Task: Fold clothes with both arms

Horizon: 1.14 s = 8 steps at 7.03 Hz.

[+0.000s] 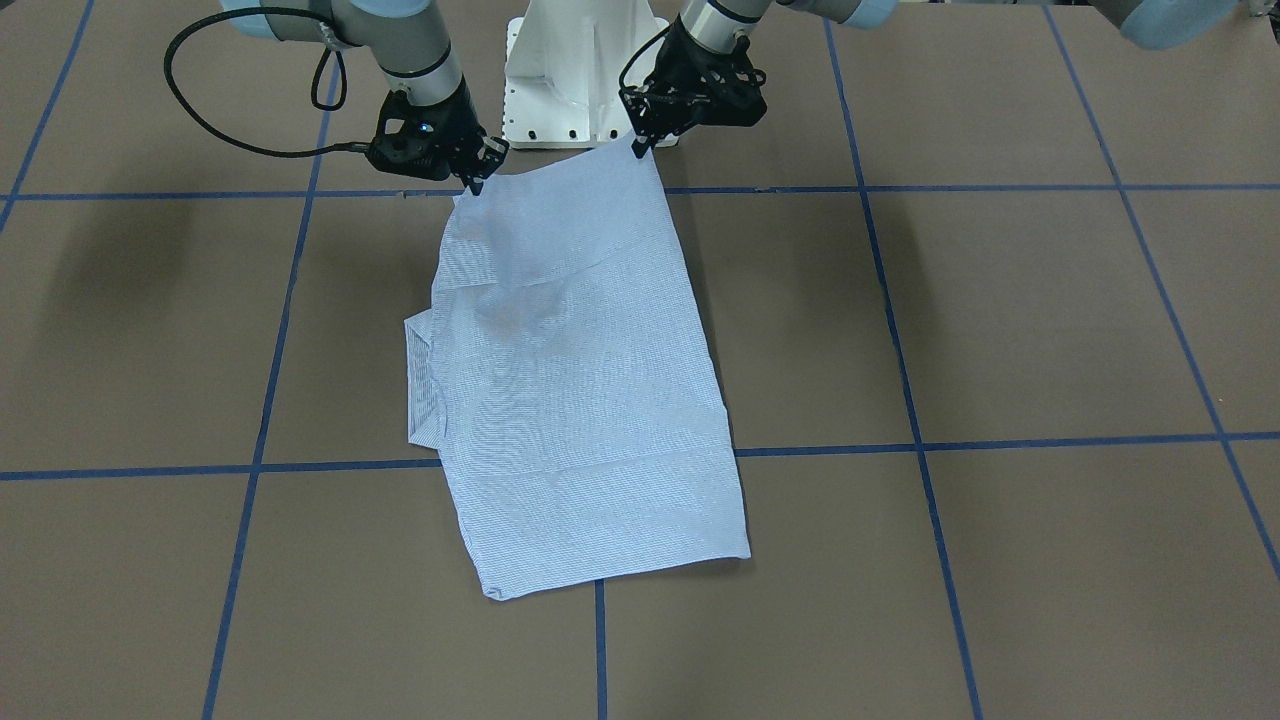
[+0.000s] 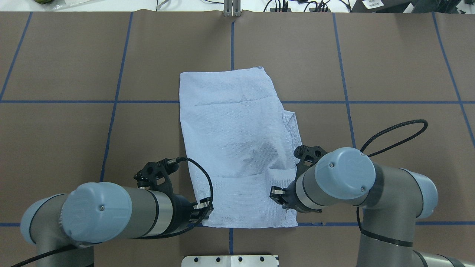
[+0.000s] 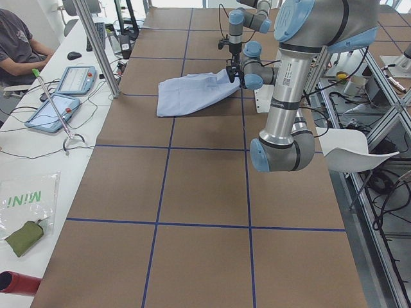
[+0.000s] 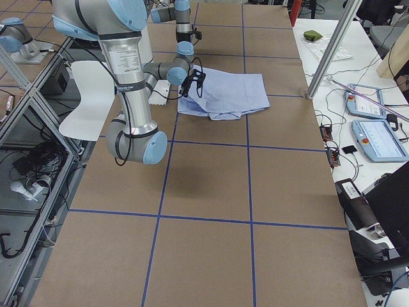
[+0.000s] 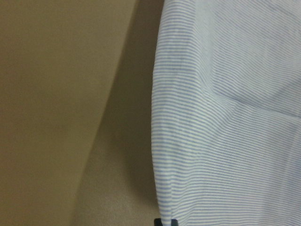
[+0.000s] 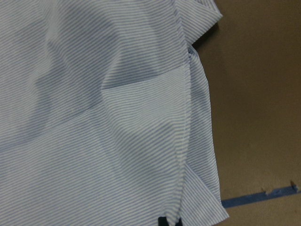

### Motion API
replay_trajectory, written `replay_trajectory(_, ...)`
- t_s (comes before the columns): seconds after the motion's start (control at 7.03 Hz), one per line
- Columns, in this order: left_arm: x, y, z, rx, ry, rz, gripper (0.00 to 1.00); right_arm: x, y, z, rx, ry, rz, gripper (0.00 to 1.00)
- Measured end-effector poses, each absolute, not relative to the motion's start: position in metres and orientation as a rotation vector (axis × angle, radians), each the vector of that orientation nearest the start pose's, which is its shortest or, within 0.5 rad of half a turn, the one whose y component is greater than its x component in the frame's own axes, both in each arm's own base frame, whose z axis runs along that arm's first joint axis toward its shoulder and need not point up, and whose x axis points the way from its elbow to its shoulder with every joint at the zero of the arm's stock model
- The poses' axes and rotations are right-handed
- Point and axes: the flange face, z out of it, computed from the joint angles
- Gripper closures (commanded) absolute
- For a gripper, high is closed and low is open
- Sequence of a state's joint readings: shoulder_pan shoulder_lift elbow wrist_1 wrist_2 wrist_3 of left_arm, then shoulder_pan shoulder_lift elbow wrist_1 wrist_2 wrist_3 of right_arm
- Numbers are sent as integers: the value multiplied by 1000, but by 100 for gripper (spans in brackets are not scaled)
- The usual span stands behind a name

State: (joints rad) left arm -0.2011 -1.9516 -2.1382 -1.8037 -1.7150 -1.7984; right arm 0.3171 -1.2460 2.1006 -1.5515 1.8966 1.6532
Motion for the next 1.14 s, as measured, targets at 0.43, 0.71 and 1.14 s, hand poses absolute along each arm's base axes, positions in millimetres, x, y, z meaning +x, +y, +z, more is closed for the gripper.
replay_trajectory(0.43, 439, -164, 173, -203, 1123, -216, 100, -453, -221, 227, -297, -960, 125, 100)
replay_trajectory(0.71, 416, -146, 164, -223, 1087, -188, 100, -442, -203, 218, -368, -980, 69, 100)
replay_trajectory(1.14, 394, -134, 154, -255, 1076, -157, 100, -424, -189, 199, -445, -1020, 10, 100)
